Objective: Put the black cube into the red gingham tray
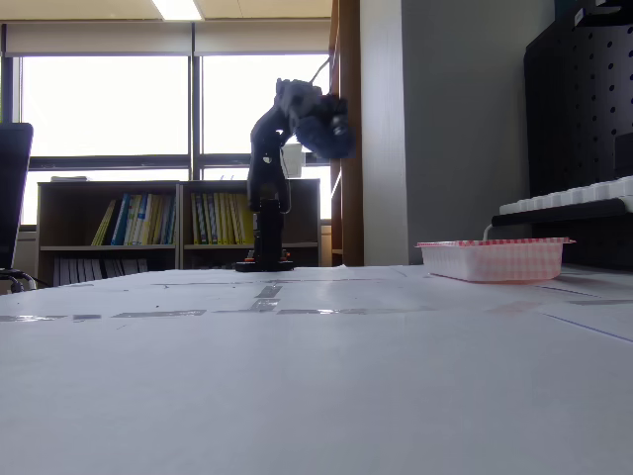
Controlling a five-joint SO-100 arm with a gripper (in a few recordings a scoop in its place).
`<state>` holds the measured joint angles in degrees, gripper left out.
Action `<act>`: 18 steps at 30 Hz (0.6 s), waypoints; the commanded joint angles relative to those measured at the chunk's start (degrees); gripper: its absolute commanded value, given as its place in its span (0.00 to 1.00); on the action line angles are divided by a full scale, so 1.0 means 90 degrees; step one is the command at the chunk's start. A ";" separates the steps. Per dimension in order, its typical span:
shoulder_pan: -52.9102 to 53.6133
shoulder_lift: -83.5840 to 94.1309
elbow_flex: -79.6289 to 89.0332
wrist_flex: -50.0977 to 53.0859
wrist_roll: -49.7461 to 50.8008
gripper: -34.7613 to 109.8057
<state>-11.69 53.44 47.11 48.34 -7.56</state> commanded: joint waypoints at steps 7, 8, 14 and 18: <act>0.1045 -0.6230 -0.4902 -0.0264 0.1143 0.24; 0.1094 -0.6328 -0.5127 -0.0264 0.1191 0.24; 0.1133 -0.6914 -0.5137 0.1641 0.1357 0.24; 0.1221 -0.7061 -0.5137 0.2744 0.1563 0.24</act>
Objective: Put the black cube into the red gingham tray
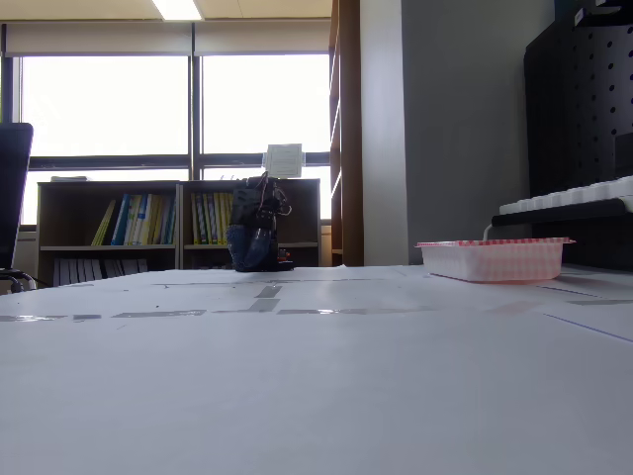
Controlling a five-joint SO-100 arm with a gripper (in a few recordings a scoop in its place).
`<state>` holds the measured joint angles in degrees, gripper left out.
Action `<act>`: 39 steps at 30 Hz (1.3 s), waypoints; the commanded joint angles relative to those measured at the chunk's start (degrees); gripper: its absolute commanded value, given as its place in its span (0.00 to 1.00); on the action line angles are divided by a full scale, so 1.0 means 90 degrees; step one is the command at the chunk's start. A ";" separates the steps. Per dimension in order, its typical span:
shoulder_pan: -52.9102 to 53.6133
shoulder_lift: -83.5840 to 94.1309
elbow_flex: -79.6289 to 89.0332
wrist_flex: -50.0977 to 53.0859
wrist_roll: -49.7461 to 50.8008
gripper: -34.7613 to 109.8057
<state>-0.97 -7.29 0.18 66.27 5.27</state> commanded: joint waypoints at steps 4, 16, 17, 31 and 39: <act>0.0068 -0.0322 0.0078 0.1230 0.0186 0.24; -0.0225 -0.0322 0.0068 0.1230 0.0107 0.24; -0.0225 -0.0322 0.0068 0.1230 0.0107 0.24; -0.0225 -0.0322 0.0068 0.1230 0.0107 0.24; -0.0225 -0.0322 0.0068 0.1230 0.0107 0.24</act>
